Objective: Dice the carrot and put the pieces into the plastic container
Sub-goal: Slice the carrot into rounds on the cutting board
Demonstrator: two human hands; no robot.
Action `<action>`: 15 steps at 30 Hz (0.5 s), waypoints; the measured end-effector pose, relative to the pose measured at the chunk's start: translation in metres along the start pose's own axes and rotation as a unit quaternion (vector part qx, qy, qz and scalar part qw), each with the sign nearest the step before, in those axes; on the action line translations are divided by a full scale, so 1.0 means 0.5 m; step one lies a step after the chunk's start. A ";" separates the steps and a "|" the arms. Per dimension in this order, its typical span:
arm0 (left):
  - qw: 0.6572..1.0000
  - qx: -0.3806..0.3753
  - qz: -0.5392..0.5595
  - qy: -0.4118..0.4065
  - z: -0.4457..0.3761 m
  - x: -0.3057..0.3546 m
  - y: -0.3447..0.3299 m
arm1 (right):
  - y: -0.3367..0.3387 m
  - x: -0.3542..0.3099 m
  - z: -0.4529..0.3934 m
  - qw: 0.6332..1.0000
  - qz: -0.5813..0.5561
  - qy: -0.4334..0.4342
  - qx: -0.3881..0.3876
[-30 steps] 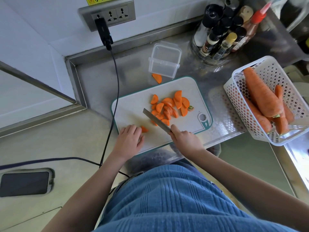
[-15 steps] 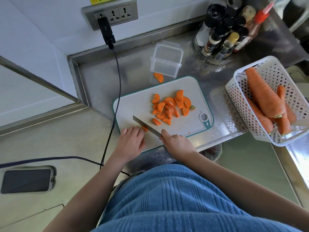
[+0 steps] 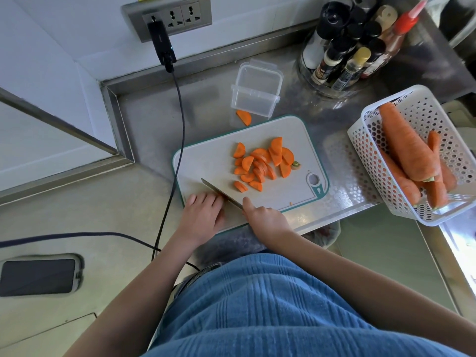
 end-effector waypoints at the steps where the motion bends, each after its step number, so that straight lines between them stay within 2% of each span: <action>1: 1.000 0.002 0.000 0.001 -0.001 0.000 0.000 | 0.001 -0.002 -0.006 1.000 0.005 -0.002 0.000; 10: 0.997 -0.010 0.037 0.070 -0.011 -0.016 -0.002 | 0.013 0.007 -0.023 1.000 -0.015 0.010 0.020; 15: 0.986 0.005 0.073 0.148 -0.012 -0.039 -0.002 | 0.024 0.043 0.002 0.995 -0.090 -0.026 0.018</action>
Point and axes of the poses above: each hand's wrist, its own z-axis away from the middle knuckle, its own y-axis out of the back of the hand, x = y × z, the point moved 10 cm from there along -z, towards the middle knuckle, and after that the axes turned 3 degrees about x, right-handed, at the moved point
